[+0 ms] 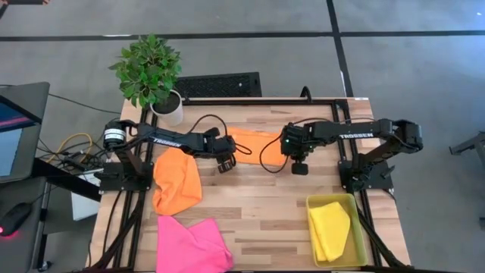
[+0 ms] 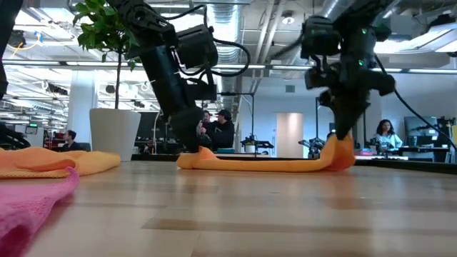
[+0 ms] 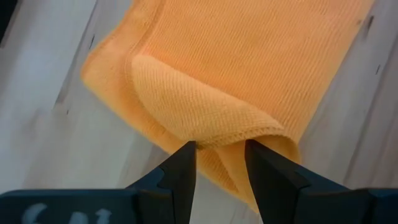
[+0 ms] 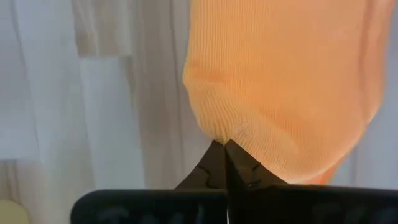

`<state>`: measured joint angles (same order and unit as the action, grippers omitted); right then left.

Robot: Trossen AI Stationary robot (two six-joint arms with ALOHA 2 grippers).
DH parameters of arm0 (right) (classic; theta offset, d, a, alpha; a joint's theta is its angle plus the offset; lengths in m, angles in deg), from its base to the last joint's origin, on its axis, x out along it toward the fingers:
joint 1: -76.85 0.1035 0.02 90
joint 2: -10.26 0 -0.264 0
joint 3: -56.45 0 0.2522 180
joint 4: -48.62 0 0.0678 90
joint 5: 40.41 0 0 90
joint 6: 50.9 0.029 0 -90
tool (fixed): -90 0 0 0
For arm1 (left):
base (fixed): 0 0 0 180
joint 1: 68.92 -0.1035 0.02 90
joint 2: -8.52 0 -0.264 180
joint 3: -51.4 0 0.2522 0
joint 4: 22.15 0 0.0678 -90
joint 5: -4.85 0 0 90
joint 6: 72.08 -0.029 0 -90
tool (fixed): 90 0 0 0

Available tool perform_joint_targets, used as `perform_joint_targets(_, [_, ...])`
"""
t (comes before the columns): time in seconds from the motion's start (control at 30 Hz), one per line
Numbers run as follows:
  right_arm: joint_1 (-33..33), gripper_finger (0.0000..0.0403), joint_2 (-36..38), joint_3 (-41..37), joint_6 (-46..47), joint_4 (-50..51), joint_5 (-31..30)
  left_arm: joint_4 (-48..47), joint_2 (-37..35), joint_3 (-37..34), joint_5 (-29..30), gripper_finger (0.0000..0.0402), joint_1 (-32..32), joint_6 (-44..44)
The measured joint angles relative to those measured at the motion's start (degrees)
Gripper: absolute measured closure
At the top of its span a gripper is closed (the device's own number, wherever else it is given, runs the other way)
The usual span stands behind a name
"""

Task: Fold microfiber towels
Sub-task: Fold the top right orange cloth

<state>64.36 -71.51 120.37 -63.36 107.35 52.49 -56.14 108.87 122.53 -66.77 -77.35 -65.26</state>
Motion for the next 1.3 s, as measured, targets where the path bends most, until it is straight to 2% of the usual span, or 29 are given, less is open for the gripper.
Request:
perform_joint_targets(0.17, [-0.4, 0.0400, 0.0, 2.7, -3.0, -3.6, 0.0, 4.5, 0.0, -1.8, -1.6, 0.0271, 0.0, 0.8])
perform_joint_targets(0.5, [-2.7, 0.0401, -0.1, 4.0, -4.1, -16.9, 0.6, 4.6, 0.0, -1.8, -2.1, 0.0271, 0.2, 8.9])
perform_joint_targets(0.7, [-2.5, 0.0402, -4.2, 4.1, -4.1, -22.9, 1.9, 4.8, 0.0, -1.8, -5.2, 0.0271, 0.4, 10.4])
perform_joint_targets(0.93, [-1.8, 0.0402, -8.7, 4.8, -5.3, -27.0, 2.6, 7.1, 0.0, -1.9, -3.5, 0.0271, 1.1, 13.9])
perform_joint_targets(1.1, [-1.9, 0.0403, -9.5, 8.1, -6.8, -27.9, 3.2, 5.8, -0.3, -1.9, -4.2, 0.0271, 1.2, 14.7])
perform_joint_targets(1.3, [-1.9, 0.0403, -9.4, 9.7, -9.0, -31.3, 3.2, 0.8, -5.9, -1.9, -3.0, 0.0271, 1.4, 15.9])
